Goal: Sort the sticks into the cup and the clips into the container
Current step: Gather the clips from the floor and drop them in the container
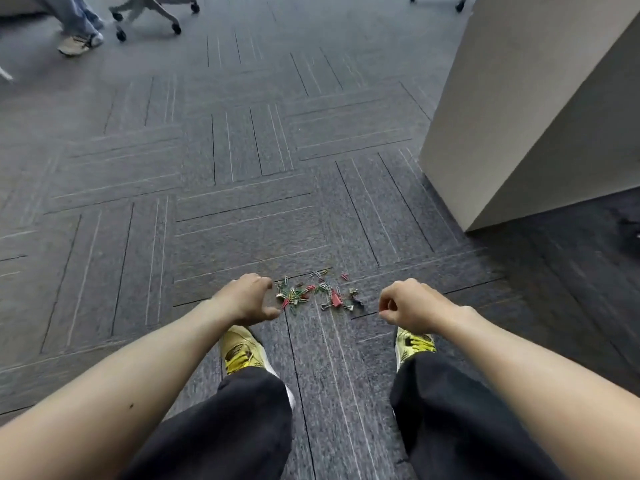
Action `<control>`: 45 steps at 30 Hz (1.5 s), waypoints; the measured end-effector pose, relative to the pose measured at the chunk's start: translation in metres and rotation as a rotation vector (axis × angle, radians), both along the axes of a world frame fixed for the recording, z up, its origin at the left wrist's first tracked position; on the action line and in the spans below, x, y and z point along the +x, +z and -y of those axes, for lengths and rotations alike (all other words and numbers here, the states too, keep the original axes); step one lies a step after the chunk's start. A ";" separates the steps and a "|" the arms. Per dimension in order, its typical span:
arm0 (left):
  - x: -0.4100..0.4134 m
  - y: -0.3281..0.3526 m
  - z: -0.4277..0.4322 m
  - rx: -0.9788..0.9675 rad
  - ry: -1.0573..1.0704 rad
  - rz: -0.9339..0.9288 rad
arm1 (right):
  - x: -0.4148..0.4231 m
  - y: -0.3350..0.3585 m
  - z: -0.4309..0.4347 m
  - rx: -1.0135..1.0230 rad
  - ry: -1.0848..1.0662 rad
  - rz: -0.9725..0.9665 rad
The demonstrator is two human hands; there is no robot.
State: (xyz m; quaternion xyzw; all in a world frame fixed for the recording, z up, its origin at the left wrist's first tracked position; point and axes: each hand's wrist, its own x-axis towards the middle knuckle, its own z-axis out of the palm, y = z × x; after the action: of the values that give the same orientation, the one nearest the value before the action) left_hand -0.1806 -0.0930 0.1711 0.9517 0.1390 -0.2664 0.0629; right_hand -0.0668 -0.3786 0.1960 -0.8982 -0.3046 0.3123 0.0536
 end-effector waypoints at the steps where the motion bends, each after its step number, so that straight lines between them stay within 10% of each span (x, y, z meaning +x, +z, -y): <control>1: 0.004 -0.018 -0.005 -0.001 0.007 -0.030 | 0.005 -0.018 -0.005 -0.018 0.010 -0.010; 19: 0.089 -0.262 -0.065 -0.065 -0.050 -0.148 | 0.095 -0.262 -0.083 -0.261 -0.053 -0.077; 38: 0.094 -0.308 0.018 -0.393 0.108 0.077 | 0.071 -0.307 -0.125 0.271 -0.317 -0.272; 45: 0.083 -0.305 -0.017 -0.352 0.416 0.381 | 0.100 -0.309 -0.105 0.200 -0.321 0.001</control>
State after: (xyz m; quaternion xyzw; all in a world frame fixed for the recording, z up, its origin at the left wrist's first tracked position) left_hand -0.0976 -0.0763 -0.1339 0.9102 0.2677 -0.0848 0.3044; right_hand 0.0336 -0.2733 -0.1125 -0.9257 -0.1870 0.2673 0.1916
